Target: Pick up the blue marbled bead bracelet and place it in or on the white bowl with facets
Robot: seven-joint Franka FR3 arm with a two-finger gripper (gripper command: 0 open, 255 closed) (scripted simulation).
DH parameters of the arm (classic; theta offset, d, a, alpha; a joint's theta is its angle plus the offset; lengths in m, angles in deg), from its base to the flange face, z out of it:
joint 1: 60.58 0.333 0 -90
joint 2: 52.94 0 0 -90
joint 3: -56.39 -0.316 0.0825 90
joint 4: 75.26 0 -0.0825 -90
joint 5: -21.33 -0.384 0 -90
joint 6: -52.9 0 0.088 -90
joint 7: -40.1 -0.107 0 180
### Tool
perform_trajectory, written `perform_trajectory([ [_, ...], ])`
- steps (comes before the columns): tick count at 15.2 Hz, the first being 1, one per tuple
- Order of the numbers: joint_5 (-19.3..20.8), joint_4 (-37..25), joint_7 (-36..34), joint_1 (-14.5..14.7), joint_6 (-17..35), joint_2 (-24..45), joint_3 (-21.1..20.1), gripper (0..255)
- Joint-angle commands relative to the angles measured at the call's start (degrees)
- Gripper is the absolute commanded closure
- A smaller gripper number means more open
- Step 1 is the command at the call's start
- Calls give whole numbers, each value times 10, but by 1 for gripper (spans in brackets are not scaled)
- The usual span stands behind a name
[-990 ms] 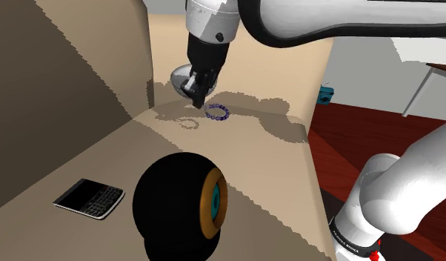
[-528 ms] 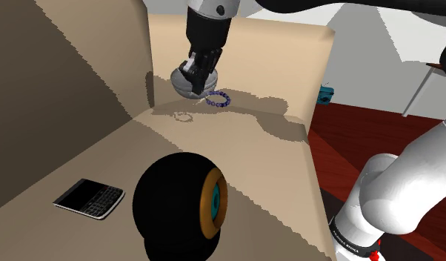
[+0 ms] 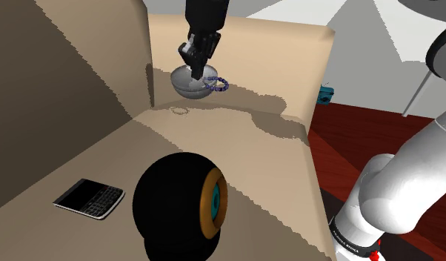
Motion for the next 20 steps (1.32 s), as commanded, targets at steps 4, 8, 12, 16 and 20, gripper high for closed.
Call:
perform_trajectory([
  [4, 13, -35, 48, -22, 14, 43, 28, 255],
  [8, 26, -78, 83, -39, 22, 90, 47, 255],
  [12, 40, -137, 117, -54, 21, 146, 62, 255],
  [16, 56, -218, 149, -64, 11, 214, 74, 255],
  [20, 76, -332, 182, -66, -16, 299, 85, 255],
])
